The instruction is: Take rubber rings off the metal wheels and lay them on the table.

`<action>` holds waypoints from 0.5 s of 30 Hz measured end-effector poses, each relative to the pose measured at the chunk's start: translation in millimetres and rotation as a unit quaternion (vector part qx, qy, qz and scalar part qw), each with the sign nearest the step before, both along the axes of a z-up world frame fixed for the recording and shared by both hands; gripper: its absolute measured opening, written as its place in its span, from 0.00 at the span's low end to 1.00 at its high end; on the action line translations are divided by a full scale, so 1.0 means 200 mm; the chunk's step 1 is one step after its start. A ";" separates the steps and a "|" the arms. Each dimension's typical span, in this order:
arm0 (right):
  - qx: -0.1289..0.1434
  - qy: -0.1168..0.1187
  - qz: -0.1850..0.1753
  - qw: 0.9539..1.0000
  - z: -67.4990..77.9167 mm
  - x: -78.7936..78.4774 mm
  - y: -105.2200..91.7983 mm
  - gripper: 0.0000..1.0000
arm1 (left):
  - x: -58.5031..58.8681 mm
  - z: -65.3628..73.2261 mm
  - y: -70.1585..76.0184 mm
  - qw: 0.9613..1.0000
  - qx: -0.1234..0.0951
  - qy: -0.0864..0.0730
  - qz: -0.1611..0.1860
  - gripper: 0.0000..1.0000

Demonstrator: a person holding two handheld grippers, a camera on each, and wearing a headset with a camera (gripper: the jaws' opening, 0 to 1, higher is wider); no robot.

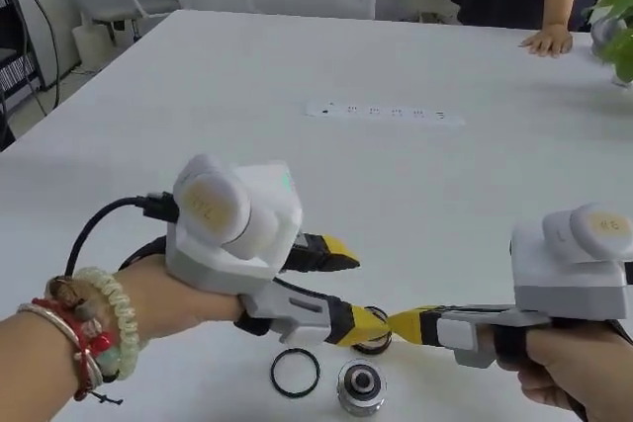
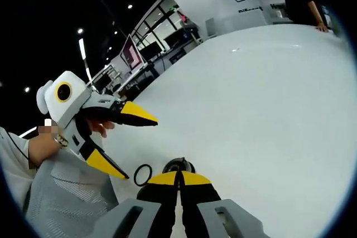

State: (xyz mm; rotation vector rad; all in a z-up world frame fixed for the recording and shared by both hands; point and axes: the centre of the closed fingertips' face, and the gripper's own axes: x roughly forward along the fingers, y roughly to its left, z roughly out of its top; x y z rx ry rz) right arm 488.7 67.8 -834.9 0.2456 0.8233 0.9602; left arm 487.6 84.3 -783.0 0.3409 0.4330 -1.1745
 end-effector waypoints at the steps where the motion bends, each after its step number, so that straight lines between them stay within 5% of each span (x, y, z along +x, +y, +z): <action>1: 0.001 0.000 -0.001 1.000 0.00 0.00 0.00 0.00 | 0.00 0.01 0.00 1.000 0.000 0.000 0.001 0.38; 15: 0.007 0.002 -0.006 1.000 0.02 0.00 0.00 0.00 | -0.04 0.07 0.03 0.999 0.018 -0.009 -0.025 0.45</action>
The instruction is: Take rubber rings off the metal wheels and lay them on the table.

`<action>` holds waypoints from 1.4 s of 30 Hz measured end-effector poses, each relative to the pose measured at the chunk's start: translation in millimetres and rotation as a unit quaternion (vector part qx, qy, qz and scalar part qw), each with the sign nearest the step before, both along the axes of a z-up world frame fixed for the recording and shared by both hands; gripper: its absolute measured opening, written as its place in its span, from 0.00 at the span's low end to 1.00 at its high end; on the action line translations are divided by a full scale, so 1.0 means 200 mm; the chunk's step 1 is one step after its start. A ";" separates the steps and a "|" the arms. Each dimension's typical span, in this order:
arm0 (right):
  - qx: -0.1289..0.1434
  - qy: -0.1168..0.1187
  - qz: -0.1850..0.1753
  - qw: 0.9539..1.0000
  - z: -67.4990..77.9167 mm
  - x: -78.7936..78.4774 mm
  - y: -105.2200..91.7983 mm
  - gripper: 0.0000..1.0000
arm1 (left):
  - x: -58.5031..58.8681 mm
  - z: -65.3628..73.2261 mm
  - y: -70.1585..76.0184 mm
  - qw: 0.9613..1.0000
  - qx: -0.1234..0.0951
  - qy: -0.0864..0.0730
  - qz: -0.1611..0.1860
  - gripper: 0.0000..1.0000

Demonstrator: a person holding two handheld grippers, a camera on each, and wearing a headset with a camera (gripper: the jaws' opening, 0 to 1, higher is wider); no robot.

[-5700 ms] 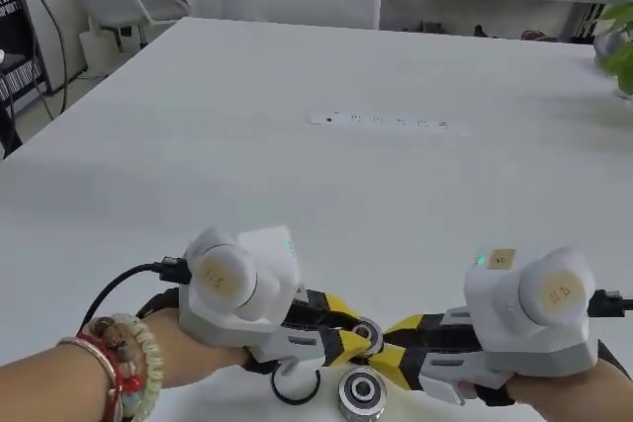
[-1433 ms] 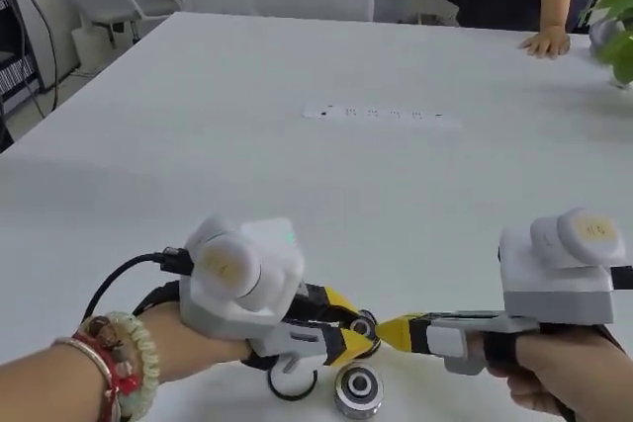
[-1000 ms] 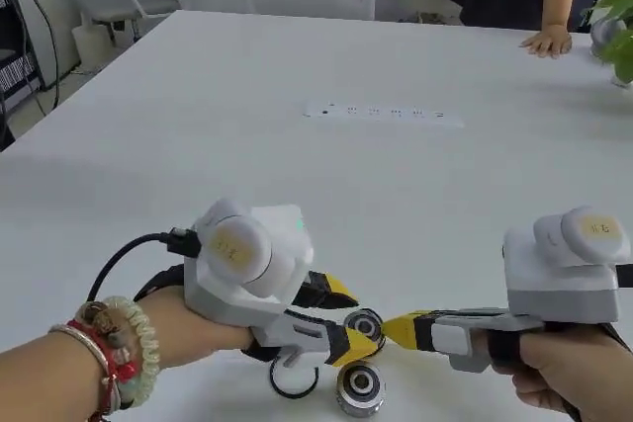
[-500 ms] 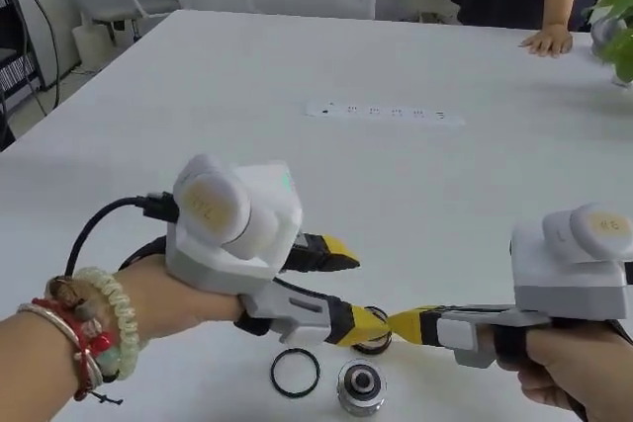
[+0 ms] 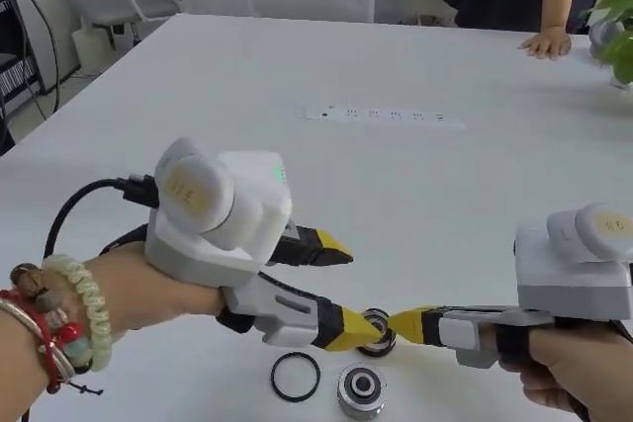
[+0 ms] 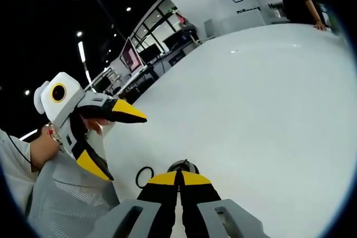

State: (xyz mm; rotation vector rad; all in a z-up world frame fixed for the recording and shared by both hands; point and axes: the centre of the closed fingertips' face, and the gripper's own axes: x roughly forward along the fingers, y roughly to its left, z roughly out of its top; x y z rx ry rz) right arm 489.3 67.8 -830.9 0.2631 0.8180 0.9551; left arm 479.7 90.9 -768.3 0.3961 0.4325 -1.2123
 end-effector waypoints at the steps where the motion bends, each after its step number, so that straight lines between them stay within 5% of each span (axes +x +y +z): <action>1: 0.000 0.000 0.000 1.000 0.00 0.00 0.00 0.00 | 0.00 0.01 0.00 1.000 0.001 -0.003 -0.001 0.45; 12: 0.010 -0.001 0.004 1.000 0.03 -0.01 0.02 0.00 | -0.04 0.15 0.13 1.000 0.015 -0.027 -0.001 0.53; 24: 0.024 -0.007 -0.008 1.000 0.07 0.02 0.02 0.00 | -0.11 0.24 0.34 0.998 0.031 -0.052 0.028 0.58; 42: 0.039 -0.006 -0.017 0.999 0.10 0.02 0.02 0.00 | -0.16 0.27 0.51 0.995 0.028 -0.057 0.072 0.62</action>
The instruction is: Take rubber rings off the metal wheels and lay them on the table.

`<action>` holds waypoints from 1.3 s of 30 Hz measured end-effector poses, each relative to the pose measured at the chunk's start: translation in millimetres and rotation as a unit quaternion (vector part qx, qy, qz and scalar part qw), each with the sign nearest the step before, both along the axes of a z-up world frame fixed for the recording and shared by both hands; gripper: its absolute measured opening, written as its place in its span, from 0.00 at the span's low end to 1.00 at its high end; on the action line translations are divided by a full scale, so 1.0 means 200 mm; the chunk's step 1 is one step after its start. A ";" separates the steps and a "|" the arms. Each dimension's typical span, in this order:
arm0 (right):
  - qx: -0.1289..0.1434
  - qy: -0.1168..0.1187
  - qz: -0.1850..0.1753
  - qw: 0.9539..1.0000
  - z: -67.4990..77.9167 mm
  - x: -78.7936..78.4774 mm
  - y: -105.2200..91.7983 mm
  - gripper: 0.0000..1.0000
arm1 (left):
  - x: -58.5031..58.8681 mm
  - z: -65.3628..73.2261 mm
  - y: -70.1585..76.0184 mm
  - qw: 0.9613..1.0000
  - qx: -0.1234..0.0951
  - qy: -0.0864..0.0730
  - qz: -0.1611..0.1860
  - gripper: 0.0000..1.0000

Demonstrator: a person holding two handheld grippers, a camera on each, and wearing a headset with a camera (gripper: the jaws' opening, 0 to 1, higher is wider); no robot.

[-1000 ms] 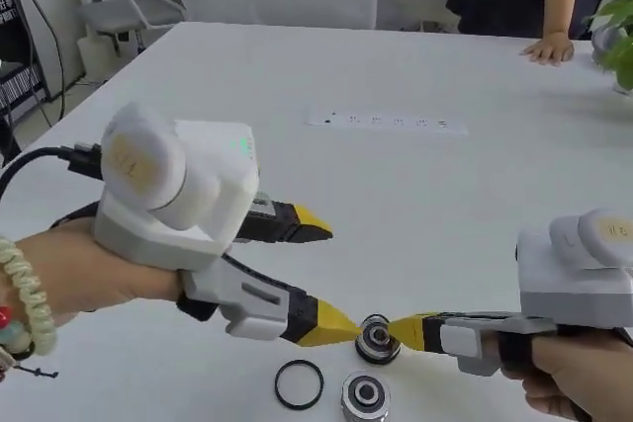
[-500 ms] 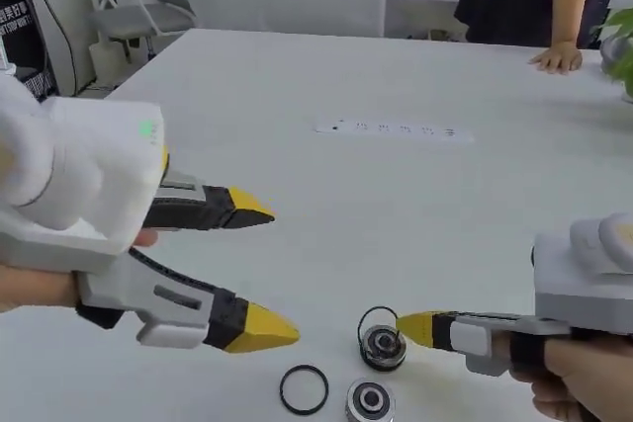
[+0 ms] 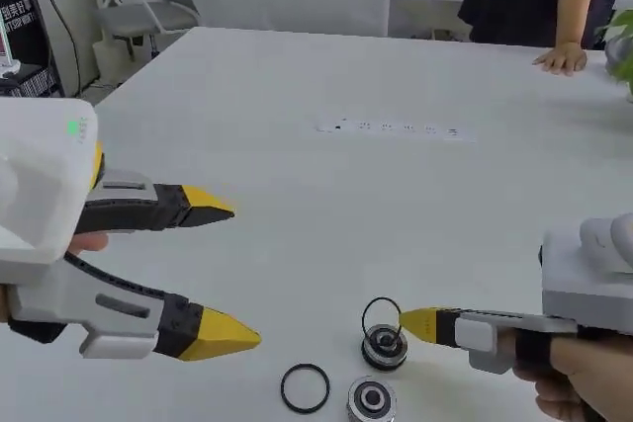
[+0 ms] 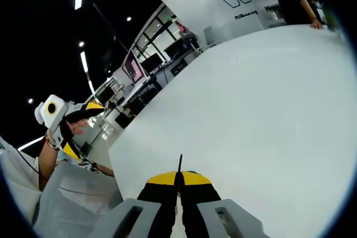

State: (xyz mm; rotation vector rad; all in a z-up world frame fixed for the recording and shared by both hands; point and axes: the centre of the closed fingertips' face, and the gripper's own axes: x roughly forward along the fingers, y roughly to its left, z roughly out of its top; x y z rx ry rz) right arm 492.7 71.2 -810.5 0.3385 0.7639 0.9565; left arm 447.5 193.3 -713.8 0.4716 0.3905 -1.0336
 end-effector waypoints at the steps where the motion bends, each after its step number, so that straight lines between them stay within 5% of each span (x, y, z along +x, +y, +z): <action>1: 0.001 -0.002 0.000 1.000 0.01 0.00 0.00 0.00 | 0.00 0.00 0.01 1.000 -0.001 0.000 0.002 0.62; 26: 0.036 -0.021 -0.009 0.999 0.13 0.01 0.01 0.00 | -0.09 -0.04 0.24 0.995 -0.034 0.009 0.094 0.63; 39: 0.051 -0.023 -0.016 0.998 0.18 0.01 0.01 0.00 | -0.14 -0.15 0.19 0.993 -0.054 0.041 0.096 0.69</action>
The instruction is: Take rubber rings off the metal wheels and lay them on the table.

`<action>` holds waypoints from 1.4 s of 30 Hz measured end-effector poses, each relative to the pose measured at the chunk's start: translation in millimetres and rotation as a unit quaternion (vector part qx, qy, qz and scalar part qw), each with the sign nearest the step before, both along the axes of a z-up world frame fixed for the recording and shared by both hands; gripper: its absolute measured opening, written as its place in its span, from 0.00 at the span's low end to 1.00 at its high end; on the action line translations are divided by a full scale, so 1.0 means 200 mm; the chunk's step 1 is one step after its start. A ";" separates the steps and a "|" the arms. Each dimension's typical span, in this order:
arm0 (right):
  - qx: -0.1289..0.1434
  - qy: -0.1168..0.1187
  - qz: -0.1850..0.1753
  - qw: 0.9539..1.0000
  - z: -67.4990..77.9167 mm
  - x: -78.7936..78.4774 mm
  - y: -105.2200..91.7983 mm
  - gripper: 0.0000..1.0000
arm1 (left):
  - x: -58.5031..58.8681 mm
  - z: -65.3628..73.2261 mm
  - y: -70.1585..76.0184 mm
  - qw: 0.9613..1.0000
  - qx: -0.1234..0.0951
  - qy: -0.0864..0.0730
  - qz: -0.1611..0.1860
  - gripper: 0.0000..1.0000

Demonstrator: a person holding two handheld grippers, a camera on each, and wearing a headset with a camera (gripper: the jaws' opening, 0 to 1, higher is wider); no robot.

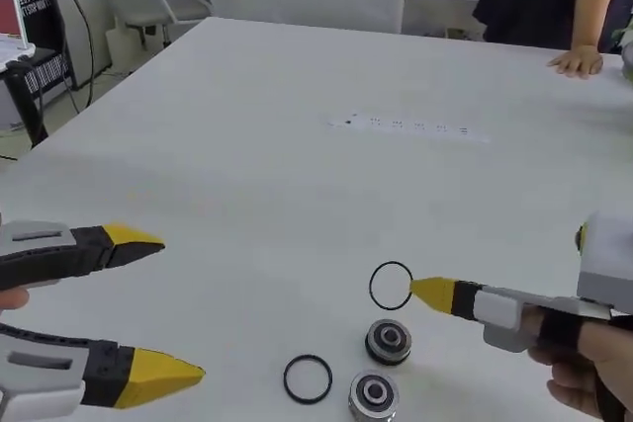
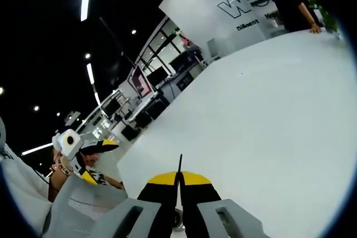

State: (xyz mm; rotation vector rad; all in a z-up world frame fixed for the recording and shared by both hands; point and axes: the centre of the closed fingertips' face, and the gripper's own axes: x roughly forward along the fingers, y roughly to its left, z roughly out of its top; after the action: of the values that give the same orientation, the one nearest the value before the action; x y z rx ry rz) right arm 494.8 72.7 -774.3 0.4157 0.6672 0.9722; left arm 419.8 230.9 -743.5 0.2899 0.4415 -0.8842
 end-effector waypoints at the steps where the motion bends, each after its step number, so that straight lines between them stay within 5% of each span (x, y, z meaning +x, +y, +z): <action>1: 0.000 0.000 0.000 1.000 0.00 0.00 0.00 0.00 | 0.00 -0.01 0.00 1.000 0.002 0.001 -0.001 0.69; 22: 0.007 -0.001 0.021 1.000 0.01 -0.03 0.04 0.00 | -0.08 -0.12 -0.02 0.999 0.003 0.039 -0.004 0.82; 42: 0.005 -0.008 0.063 0.998 0.03 -0.10 0.12 0.00 | -0.09 -0.16 -0.03 0.999 -0.003 0.051 0.003 0.84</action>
State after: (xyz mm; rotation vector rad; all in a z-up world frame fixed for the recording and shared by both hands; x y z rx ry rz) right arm 474.5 95.8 -768.2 0.3780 0.6803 1.0969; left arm 401.1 225.7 -776.2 0.2385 0.5334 -0.8966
